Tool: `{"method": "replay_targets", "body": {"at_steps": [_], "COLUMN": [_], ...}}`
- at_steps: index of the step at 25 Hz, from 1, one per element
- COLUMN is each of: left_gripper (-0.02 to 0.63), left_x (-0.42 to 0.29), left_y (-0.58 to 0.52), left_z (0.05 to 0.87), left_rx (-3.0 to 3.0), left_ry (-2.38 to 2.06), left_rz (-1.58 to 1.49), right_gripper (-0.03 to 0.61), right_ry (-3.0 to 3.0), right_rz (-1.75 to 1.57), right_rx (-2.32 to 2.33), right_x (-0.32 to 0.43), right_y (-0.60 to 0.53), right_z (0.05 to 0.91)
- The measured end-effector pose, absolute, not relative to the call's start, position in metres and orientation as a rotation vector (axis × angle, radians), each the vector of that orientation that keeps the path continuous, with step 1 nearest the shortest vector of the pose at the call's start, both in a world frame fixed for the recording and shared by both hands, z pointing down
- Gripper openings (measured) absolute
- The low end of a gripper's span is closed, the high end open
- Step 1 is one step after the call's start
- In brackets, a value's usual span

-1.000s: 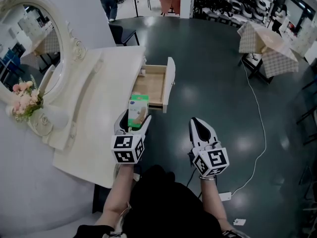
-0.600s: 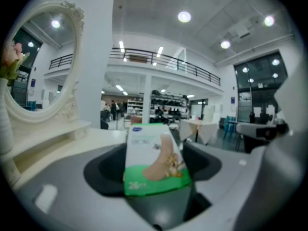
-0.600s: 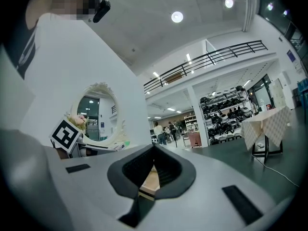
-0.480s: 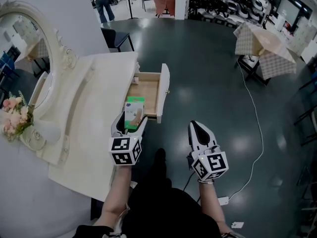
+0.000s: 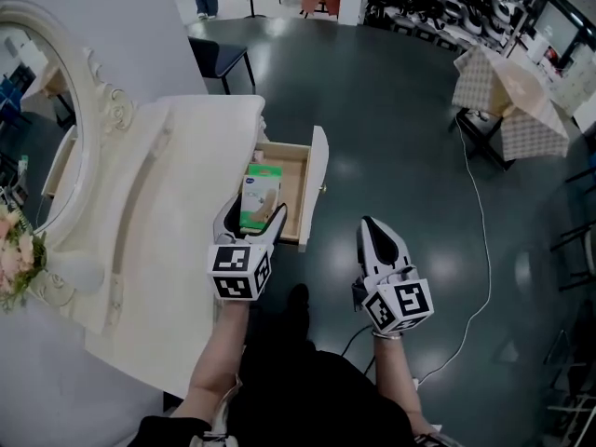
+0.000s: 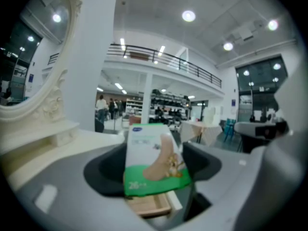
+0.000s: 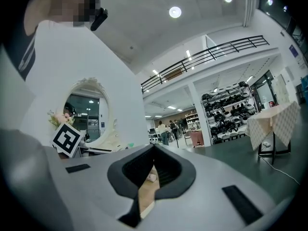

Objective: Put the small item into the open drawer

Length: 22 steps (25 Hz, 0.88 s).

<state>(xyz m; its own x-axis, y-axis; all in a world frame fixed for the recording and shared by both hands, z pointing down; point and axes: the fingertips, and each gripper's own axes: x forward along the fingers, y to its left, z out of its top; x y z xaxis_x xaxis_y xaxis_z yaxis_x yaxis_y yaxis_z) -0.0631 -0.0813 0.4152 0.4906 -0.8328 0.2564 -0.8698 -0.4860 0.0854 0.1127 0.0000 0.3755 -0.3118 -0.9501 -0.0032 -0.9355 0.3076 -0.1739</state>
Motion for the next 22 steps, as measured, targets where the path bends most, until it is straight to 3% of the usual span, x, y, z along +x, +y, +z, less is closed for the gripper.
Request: {"method": "replay_targets", "body": {"at_steps": [22], "left_gripper": [0.368], "left_x": [-0.056], "left_y": [-0.194], "left_z": [0.421], "left_rx": [2.556], "left_ry": [-1.436], "left_rz": [0.299], "right_gripper": [-0.003], "right_ry": [2.443], "right_rz": [-0.185], "right_rx": [-1.787], "right_x": [0.108], "right_y": [-0.113], "right_z": [0.362]}}
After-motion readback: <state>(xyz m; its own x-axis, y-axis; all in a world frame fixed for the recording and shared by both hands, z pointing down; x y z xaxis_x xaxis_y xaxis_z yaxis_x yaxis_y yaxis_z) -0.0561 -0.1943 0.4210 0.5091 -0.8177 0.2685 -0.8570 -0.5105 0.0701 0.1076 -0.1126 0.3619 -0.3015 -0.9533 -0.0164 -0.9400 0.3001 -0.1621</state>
